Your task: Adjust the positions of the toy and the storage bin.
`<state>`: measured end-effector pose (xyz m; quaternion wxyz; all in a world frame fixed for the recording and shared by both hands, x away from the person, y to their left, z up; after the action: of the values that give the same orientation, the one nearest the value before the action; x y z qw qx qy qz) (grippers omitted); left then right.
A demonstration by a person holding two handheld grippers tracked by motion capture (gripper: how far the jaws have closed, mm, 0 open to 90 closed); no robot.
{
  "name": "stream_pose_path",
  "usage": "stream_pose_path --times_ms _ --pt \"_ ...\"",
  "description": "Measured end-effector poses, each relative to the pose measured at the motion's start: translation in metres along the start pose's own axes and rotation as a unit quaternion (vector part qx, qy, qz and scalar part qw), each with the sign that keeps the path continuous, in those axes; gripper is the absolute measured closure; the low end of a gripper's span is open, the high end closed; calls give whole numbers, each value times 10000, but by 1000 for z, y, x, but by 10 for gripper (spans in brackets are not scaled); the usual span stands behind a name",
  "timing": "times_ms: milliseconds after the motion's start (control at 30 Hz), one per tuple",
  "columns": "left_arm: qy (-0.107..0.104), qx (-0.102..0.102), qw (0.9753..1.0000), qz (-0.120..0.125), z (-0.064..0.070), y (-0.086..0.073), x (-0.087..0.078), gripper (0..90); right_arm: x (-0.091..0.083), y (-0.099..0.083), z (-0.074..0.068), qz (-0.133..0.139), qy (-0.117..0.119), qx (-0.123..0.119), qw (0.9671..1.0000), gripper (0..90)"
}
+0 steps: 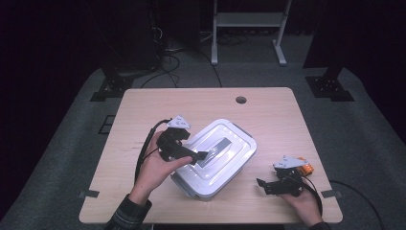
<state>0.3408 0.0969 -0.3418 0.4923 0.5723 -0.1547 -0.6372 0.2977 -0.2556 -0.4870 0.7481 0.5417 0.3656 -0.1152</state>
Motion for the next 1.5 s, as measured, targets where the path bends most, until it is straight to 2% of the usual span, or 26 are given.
stream_pose_path --times_ms 33,133,233,533,600,733,833,900,967,1233,1333,1500 --pt "42 15 10000 5 2 1 2 52 2 -1 -1 -42 12 2 10000 95" --pt "110 71 9999 -92 2 2 5 53 4 -2 -2 -111 17 -28 9999 94" --pt "121 140 9997 -134 3 3 10 77 4 -3 -3 -54 -45 -136 9999 94" --pt "152 314 9991 -221 9 7 23 150 4 -6 1 49 -40 -128 9999 94" --pt "114 335 9992 -211 10 7 26 217 4 -6 1 50 -39 -130 9999 94" --pt "71 322 9991 -252 12 9 29 280 5 -6 1 50 -36 -137 9999 94" --pt "191 334 9989 -253 14 9 33 356 5 -6 1 50 -36 -137 9999 95" --pt "210 312 9990 -226 14 9 34 373 5 -6 1 51 -36 -138 9999 95" --pt "211 291 9992 -178 14 9 35 434 4 -6 1 47 -35 -133 9999 94" --pt "216 281 9990 -255 16 10 44 554 5 -6 1 51 -36 -138 9999 94" --pt "310 312 9988 -231 17 10 45 591 4 -6 1 47 -34 -132 9999 95" --pt "274 320 9989 -208 18 10 45 659 4 -6 1 47 -35 -132 9999 94"
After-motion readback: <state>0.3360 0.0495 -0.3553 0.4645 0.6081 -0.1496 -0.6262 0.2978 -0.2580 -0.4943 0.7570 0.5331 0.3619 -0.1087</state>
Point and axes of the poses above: each handheld gripper's, and its own axes: x roughly forward along the jaws, y roughly out of its top, z roughly to its right, the point moved 1 cm from there along x, roughly forward along the jaws, and after that the axes turned 15 degrees about -y, right-handed, at the moved point
